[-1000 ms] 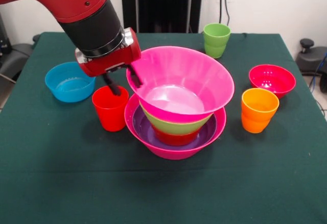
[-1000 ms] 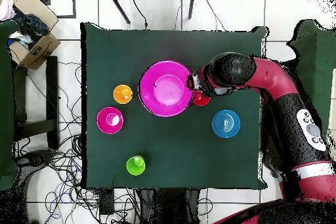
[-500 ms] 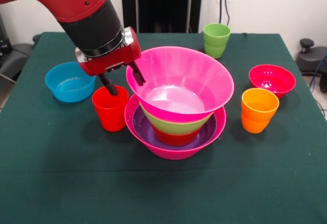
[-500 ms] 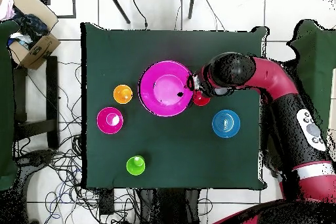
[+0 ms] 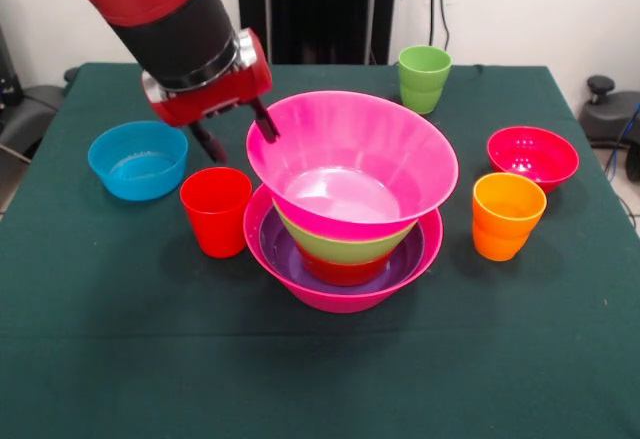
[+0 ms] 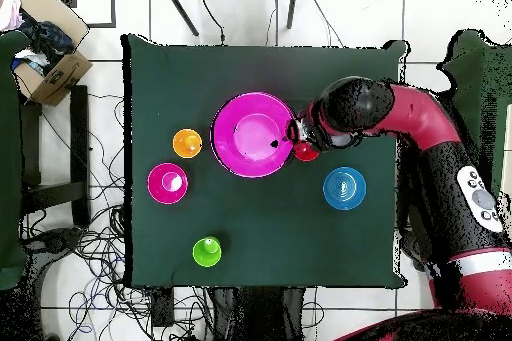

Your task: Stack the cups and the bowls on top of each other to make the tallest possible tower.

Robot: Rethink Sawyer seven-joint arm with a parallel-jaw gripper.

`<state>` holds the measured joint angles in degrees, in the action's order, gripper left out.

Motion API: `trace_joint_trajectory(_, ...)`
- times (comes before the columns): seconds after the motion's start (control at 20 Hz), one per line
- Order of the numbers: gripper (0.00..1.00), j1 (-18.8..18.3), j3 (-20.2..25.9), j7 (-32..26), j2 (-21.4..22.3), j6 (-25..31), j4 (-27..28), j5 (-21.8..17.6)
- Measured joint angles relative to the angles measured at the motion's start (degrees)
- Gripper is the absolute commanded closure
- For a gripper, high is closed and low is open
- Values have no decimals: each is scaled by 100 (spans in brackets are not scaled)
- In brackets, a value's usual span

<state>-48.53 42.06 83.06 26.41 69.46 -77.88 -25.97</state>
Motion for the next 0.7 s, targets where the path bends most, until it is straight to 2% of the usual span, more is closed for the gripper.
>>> trace_joint_trajectory(0.35, 0, 140, 6, 0, 323, 1103, 310, -4)
trace_joint_trajectory(0.7, 0, 262, 58, -1, 476, 1772, 855, -130)
